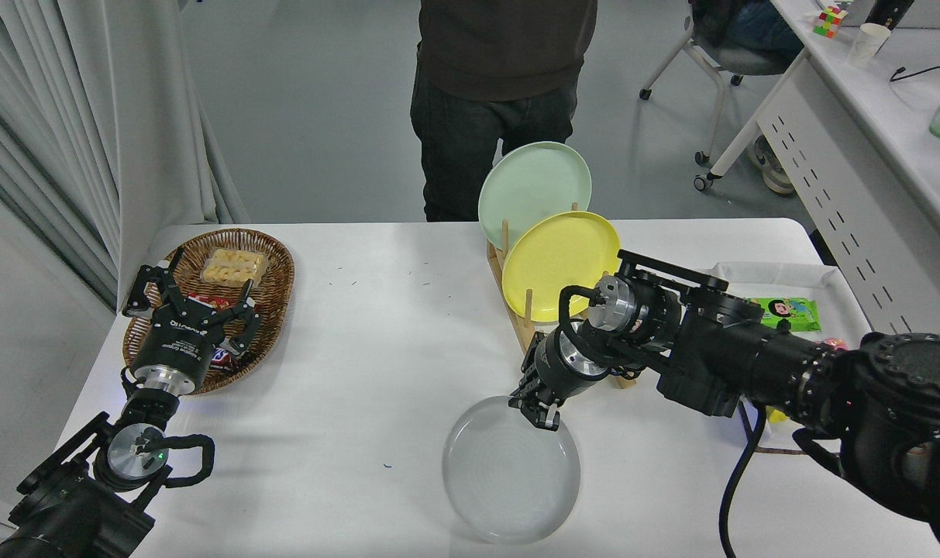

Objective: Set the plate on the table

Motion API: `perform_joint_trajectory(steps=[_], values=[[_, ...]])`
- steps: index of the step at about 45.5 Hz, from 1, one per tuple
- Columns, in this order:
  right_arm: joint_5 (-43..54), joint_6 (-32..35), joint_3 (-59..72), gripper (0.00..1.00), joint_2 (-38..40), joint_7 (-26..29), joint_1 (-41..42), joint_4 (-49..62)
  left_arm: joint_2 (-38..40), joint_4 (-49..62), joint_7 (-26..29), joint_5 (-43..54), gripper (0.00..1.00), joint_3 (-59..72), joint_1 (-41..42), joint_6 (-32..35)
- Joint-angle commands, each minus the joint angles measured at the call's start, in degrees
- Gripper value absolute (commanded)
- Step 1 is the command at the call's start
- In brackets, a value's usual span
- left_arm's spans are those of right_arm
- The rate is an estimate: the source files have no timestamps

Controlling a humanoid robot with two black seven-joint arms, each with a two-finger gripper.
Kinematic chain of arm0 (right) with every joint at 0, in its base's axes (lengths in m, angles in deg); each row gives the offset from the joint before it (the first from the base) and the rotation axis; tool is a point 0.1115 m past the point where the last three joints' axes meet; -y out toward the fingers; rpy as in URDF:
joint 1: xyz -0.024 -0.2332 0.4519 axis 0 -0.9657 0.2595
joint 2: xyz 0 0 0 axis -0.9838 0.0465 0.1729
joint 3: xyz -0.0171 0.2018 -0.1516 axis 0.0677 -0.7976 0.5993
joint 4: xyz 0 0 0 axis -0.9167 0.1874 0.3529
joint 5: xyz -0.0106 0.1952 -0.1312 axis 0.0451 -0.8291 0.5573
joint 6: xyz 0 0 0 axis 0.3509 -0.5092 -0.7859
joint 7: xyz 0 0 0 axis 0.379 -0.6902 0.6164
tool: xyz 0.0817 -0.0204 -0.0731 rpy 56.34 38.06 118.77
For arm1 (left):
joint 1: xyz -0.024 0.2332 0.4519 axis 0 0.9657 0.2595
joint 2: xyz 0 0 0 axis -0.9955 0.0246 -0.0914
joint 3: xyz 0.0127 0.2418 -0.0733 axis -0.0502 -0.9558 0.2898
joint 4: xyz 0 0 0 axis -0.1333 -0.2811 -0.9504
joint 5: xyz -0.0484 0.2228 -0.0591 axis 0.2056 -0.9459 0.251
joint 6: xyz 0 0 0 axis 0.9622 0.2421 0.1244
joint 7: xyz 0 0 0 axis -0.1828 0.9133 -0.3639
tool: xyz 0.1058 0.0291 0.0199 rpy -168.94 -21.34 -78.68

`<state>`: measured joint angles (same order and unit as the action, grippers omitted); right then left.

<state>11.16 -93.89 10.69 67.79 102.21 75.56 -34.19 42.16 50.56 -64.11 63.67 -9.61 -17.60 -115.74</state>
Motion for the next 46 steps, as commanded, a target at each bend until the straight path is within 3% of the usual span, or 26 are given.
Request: perform_joint_trajectory(steps=[1, 11, 46], values=[[-2.41, -2.15, -0.88, 0.0, 0.0, 3.59, -0.03, -0.15, 0.0, 0.0, 0.0, 0.0, 0.98, 0.0, 0.0, 0.0], [-2.67, -3.65, -4.21, 0.0, 0.0, 7.72, 0.24, -0.07, 0.0, 0.0, 0.0, 0.0, 0.98, 0.0, 0.0, 0.0], [0.23, -9.1, -8.87, 0.0, 0.0, 7.72, -4.86, 1.07, 0.0, 0.0, 0.0, 0.0, 0.98, 0.0, 0.0, 0.0]])
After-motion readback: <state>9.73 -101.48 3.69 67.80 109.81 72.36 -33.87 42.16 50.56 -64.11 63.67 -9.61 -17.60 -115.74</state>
